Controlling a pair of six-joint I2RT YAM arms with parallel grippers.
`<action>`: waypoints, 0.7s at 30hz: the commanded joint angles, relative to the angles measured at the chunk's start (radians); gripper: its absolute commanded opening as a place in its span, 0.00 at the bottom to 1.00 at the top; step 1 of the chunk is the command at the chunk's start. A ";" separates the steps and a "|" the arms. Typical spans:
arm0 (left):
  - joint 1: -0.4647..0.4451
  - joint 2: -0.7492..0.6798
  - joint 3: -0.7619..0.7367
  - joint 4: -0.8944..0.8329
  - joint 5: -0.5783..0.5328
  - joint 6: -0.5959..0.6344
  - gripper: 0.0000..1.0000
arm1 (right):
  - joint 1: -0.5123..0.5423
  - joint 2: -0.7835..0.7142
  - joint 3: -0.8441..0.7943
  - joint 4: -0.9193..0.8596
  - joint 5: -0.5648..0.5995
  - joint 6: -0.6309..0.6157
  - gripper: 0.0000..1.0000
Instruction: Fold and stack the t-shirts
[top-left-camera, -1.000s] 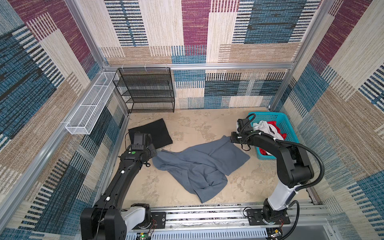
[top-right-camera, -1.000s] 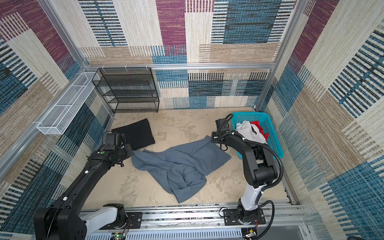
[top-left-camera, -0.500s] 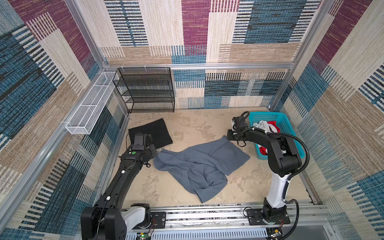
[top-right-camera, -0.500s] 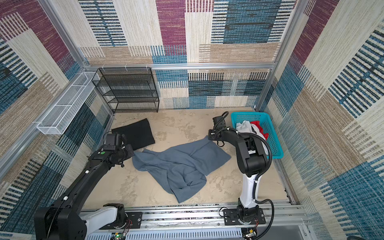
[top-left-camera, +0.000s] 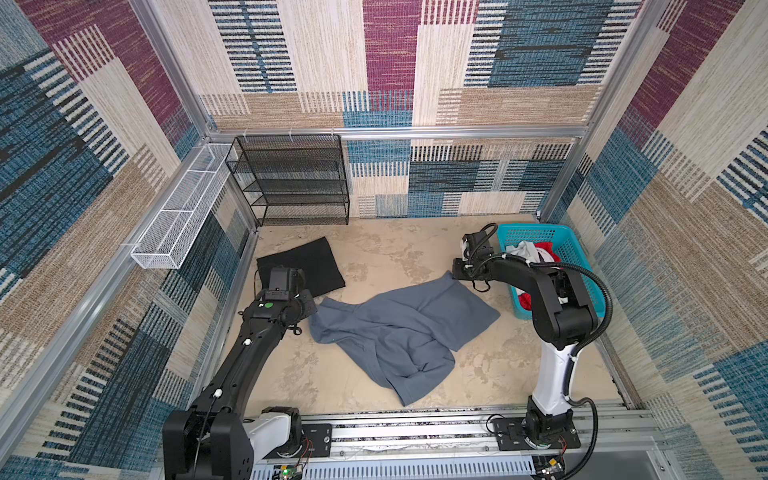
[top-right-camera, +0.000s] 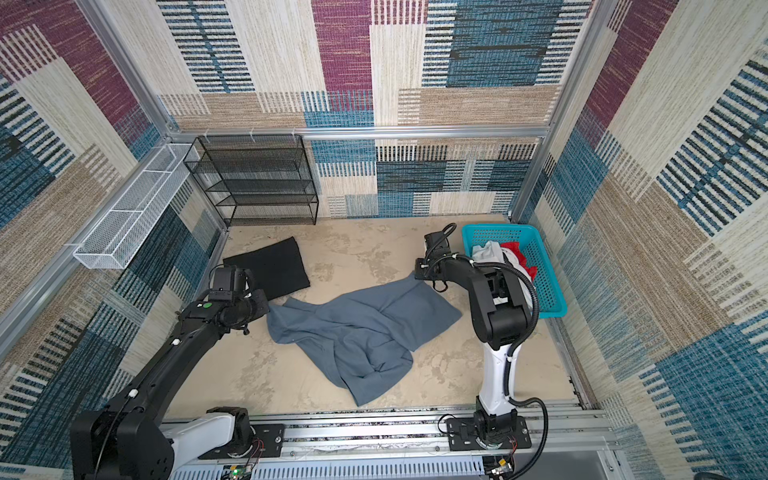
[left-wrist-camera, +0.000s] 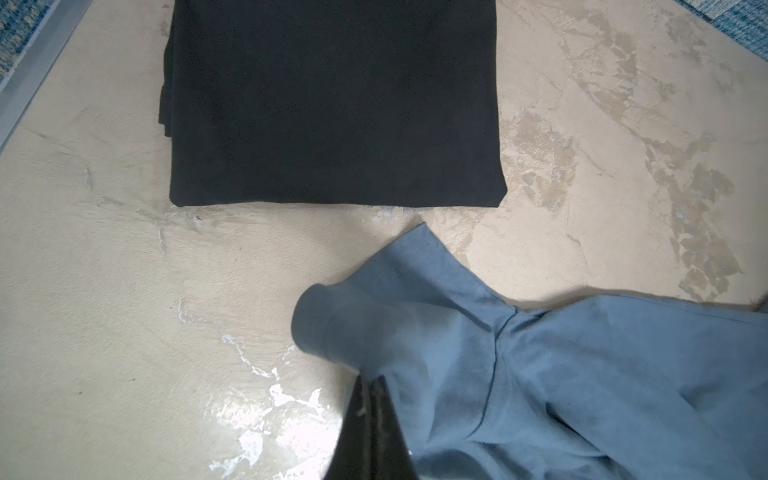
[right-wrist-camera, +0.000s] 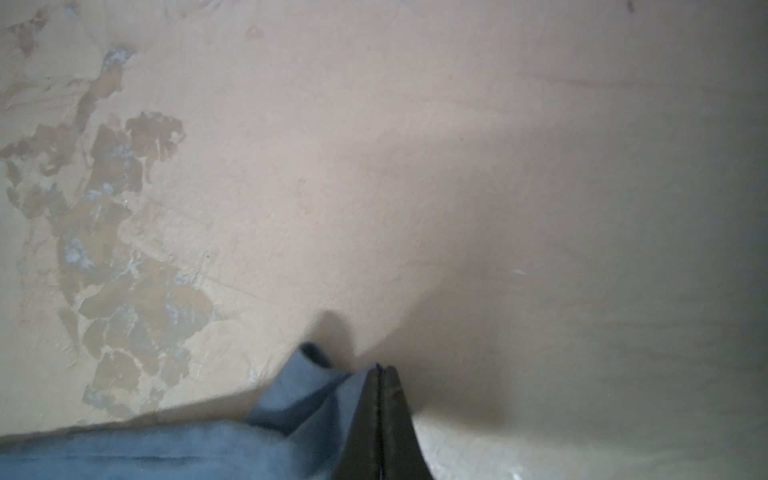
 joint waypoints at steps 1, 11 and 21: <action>0.003 0.003 -0.003 0.027 0.011 0.025 0.00 | -0.002 -0.029 0.008 0.025 -0.010 -0.010 0.00; 0.003 -0.010 0.010 0.017 0.013 0.028 0.00 | -0.001 -0.139 -0.012 0.027 -0.026 -0.024 0.00; 0.007 -0.037 0.107 -0.010 -0.007 0.064 0.00 | -0.008 -0.431 -0.009 0.043 -0.062 -0.004 0.00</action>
